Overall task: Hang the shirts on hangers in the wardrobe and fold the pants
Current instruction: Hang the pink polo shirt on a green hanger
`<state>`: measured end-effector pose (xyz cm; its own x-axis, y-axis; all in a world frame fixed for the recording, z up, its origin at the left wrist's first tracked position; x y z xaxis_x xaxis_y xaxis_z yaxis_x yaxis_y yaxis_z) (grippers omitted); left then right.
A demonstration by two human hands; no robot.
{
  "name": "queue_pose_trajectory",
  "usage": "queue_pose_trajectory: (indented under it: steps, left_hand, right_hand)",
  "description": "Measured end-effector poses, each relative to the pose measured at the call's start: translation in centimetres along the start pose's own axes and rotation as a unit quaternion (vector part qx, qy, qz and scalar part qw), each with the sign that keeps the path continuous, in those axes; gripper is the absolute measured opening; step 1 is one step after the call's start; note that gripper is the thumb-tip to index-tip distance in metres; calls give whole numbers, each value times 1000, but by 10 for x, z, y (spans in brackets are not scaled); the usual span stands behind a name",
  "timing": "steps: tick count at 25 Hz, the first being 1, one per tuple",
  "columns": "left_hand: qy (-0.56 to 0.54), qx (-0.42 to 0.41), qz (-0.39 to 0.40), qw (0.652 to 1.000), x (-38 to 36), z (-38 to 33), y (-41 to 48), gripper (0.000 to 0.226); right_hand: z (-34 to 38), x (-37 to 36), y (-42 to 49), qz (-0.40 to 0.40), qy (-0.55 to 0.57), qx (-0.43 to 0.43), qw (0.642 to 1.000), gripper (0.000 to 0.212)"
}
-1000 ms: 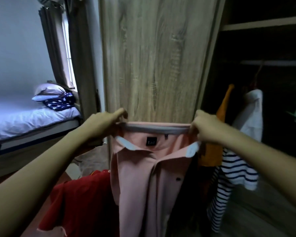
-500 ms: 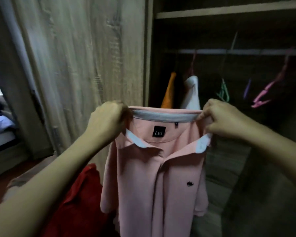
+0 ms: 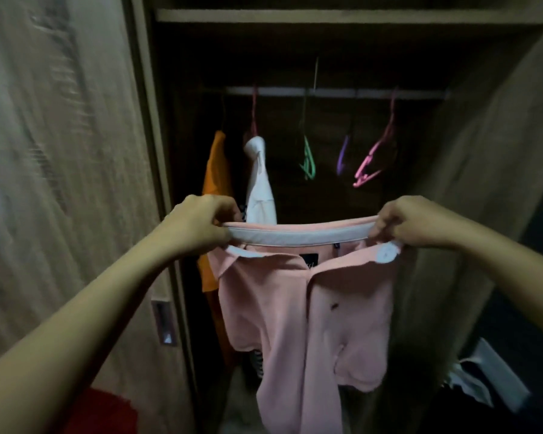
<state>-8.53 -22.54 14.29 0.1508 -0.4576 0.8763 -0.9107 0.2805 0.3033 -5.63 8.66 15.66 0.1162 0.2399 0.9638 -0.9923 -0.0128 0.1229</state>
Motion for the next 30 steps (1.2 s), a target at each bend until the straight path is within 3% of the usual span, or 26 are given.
queue_pose_trajectory:
  steps: [2,4,7,9,10,12,15,18,21,25,30]
  left_hand:
    - [-122,-38,-9,992,2,-19,11,22]
    - [-221,-26,-9,975,-1,-28,25,23]
    - [-230,4,91,969,-23,-43,46,29]
    - [-201,-10,142,969,-34,-65,55,23]
    - [-199,-19,118,973,-35,-74,62,27]
    - [-194,-21,-10,981,-33,-90,84,35]
    - [-214,21,-177,960,-40,-101,139,46]
    - [-306,121,-159,931,-68,-90,204,58]
    - [-366,150,-100,913,-90,-83,245,72]
    - [-328,148,-166,918,-82,-94,265,48]
    - [-343,186,-125,912,-87,-110,278,69]
  right_hand:
    - [-9,12,5,-5,16,10,1000,37]
    - [-13,23,11,-3,27,22,999,35]
    - [-16,33,23,6,44,43,998,24]
    - [-16,37,29,4,34,57,998,31]
    - [-14,38,32,2,27,64,998,35]
    - [-4,39,35,-7,-4,82,997,39]
    - [7,40,40,-12,-43,112,993,37]
    - [8,48,44,-25,-62,115,991,36]
    - [3,59,44,-46,-65,113,990,35]
    - [-10,67,47,-58,-56,99,992,35]
    - [-21,64,52,-66,-22,80,994,33]
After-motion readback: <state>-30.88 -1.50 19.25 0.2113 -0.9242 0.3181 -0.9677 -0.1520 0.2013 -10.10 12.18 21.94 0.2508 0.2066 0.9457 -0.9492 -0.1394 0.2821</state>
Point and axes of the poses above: each hand's wrist, its own y-axis towards the middle knuckle, its own x-axis out of the back of the hand, z = x × y, the point moved 4 cm from there along y, towards the middle knuckle
